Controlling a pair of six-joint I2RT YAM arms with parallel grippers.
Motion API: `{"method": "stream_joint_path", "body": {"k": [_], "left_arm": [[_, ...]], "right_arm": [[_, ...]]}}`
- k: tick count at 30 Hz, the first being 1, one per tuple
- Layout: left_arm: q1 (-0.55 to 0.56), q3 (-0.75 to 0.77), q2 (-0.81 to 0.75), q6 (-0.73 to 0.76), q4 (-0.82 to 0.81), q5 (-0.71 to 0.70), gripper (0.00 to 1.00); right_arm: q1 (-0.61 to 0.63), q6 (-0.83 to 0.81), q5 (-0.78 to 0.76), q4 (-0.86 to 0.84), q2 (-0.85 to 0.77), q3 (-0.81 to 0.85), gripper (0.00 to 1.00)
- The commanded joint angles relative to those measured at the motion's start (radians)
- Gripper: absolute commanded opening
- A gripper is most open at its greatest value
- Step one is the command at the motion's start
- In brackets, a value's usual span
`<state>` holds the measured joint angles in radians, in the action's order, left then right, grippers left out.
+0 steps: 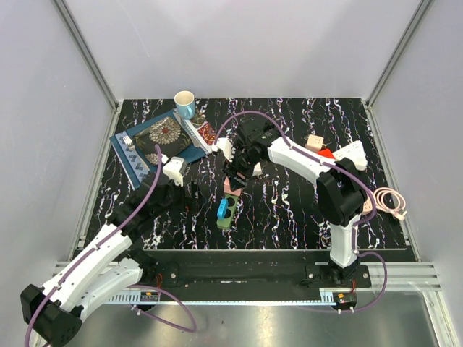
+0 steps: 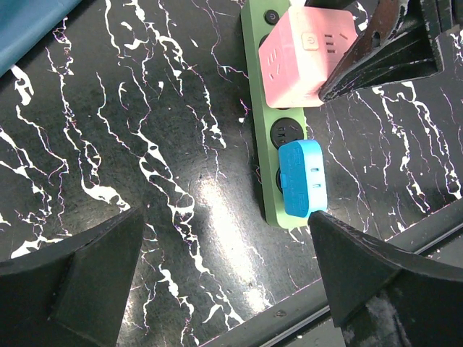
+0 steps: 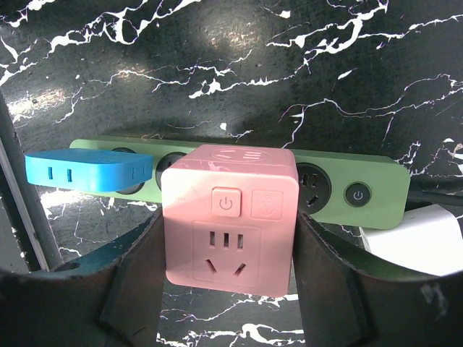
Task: Insert the plug
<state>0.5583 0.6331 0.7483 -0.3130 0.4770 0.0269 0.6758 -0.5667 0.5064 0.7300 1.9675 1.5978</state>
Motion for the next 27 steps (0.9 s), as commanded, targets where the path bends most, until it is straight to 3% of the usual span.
{"method": "stream_joint_path", "body": {"k": [1, 27], "left_arm": [[0.002, 0.048, 0.006, 0.011, -0.028, -0.010, 0.99], [0.002, 0.059, -0.014, 0.012, -0.018, -0.022, 0.99]], "right_arm": [[0.024, -0.006, 0.024, 0.002, 0.013, 0.001, 0.01], [0.022, 0.050, -0.005, -0.093, -0.133, -0.053, 0.00]]}}
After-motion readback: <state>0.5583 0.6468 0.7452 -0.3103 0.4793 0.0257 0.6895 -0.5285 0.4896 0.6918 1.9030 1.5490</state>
